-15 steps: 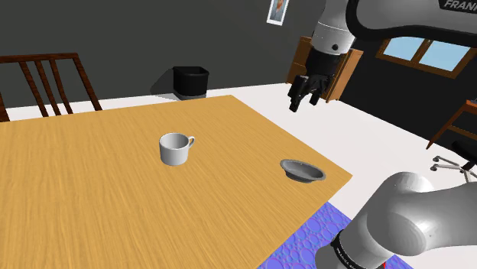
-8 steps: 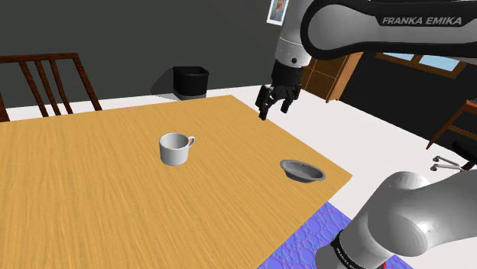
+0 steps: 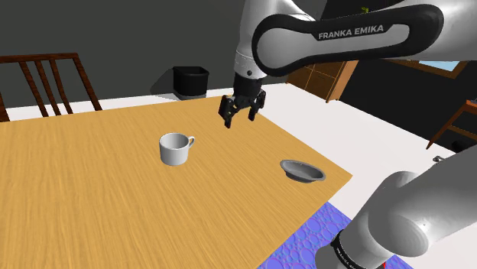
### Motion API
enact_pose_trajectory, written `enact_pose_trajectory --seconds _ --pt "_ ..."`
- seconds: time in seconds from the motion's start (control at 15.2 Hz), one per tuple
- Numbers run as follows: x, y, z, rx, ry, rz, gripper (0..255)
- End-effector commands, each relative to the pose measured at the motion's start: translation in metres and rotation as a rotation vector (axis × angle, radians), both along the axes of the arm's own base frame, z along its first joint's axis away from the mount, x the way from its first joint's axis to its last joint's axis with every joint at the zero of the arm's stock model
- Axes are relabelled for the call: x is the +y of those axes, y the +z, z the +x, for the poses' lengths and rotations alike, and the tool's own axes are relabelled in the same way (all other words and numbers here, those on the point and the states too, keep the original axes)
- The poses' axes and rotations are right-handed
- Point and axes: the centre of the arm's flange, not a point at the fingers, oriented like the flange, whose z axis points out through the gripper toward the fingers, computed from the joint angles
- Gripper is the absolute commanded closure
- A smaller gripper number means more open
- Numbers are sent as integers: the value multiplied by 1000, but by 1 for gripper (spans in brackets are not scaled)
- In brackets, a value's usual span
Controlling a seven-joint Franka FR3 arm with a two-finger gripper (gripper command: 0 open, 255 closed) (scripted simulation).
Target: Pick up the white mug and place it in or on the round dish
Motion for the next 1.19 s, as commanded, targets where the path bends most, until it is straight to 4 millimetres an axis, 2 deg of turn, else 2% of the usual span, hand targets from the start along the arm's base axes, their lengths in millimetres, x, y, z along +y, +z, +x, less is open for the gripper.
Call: enact_pose_trajectory --seconds 0.0,1.12 --pt "13 -12 16 0 1 4 0" --pt "155 -115 152 1 15 32 0"
